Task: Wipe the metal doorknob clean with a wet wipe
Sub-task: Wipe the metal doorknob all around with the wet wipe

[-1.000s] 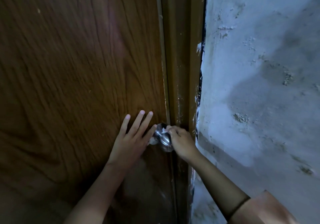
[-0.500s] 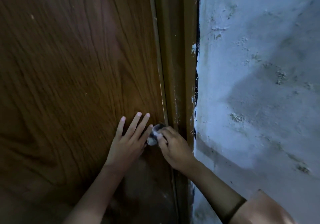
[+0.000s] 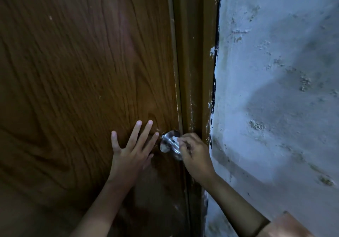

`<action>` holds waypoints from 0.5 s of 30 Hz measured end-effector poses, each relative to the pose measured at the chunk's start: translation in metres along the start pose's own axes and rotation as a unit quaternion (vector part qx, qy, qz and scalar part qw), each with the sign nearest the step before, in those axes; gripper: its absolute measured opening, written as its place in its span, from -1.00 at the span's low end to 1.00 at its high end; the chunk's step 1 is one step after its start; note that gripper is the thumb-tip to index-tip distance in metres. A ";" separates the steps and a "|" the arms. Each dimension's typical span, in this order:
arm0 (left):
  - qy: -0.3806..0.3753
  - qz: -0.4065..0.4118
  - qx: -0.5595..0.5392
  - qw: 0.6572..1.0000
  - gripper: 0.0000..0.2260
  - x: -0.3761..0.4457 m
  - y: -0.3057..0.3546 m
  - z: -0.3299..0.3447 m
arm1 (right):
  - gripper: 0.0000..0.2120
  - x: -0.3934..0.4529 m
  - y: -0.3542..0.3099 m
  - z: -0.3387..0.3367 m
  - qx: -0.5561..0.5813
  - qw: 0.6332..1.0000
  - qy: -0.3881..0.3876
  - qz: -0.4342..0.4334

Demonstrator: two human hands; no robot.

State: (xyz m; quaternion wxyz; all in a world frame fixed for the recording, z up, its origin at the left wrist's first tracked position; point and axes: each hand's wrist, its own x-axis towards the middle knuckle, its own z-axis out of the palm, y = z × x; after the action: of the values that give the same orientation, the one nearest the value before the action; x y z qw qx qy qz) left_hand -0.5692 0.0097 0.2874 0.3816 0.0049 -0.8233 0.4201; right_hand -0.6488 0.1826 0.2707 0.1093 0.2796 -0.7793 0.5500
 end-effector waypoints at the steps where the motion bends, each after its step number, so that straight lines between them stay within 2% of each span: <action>1: -0.001 -0.001 0.002 1.000 -0.34 0.000 0.000 0.000 | -0.84 -0.002 0.002 -0.002 0.006 1.000 0.014 0.007; 6: -0.005 -0.012 0.014 1.000 -0.36 0.000 0.004 0.002 | -0.84 -0.008 0.006 -0.009 0.045 0.995 0.041 0.077; 11: -0.006 -0.029 -0.005 1.000 -0.31 0.007 0.011 -0.005 | -0.85 -0.018 0.008 -0.014 0.010 0.998 0.042 0.055; 15: -0.016 -0.047 -0.035 0.998 -0.30 0.013 0.014 -0.012 | -0.88 -0.022 0.006 -0.018 0.045 0.997 0.033 0.061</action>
State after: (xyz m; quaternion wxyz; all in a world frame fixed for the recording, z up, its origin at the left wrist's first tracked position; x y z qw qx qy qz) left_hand -0.5757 0.0314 0.2904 0.3878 0.0371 -0.8422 0.3728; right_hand -0.6365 0.2081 0.2620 0.0886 0.2180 -0.7656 0.5988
